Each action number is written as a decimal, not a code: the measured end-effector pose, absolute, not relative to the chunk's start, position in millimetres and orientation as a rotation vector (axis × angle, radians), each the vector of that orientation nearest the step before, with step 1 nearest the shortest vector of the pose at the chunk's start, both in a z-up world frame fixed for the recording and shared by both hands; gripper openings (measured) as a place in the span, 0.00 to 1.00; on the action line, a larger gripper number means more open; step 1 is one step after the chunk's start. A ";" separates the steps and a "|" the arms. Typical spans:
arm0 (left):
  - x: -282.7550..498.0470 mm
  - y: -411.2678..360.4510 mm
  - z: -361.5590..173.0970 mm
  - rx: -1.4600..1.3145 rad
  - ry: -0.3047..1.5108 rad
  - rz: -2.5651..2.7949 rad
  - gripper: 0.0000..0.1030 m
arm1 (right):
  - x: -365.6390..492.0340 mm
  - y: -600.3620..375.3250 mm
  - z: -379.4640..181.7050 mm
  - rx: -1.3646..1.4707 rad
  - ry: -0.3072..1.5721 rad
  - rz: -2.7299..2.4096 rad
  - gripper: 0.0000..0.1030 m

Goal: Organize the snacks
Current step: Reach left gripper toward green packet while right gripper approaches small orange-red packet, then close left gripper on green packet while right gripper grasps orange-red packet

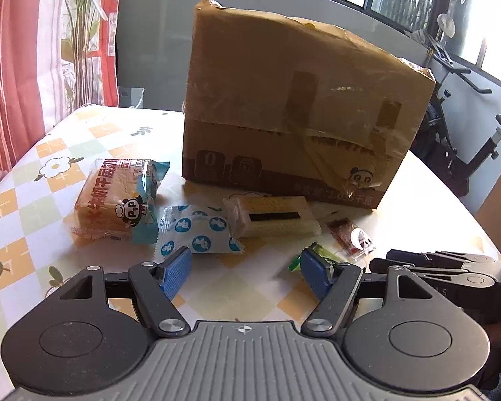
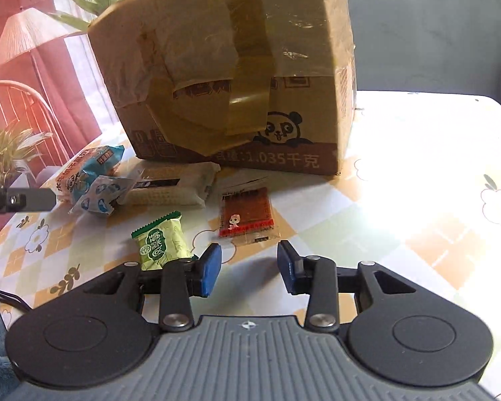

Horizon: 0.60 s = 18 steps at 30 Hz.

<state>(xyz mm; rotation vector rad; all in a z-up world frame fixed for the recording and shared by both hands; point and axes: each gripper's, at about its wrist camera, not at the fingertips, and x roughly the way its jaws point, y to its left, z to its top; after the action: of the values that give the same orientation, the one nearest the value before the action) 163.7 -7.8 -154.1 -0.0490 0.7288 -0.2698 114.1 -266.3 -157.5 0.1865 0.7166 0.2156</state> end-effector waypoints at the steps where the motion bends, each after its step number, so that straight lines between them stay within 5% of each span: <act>1: 162.4 -7.4 -156.3 -0.051 0.736 -0.274 0.71 | 112.1 -265.0 -156.4 0.173 0.715 0.209 0.38; 18: 175.0 -8.7 -172.7 -0.087 0.785 -0.282 0.66 | 112.5 -237.9 -145.1 0.110 0.678 0.246 0.41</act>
<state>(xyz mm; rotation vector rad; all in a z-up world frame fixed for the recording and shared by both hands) 175.0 -8.7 -172.7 -0.0872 0.7846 -0.2822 112.5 -237.9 -145.1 0.1099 0.6785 0.2457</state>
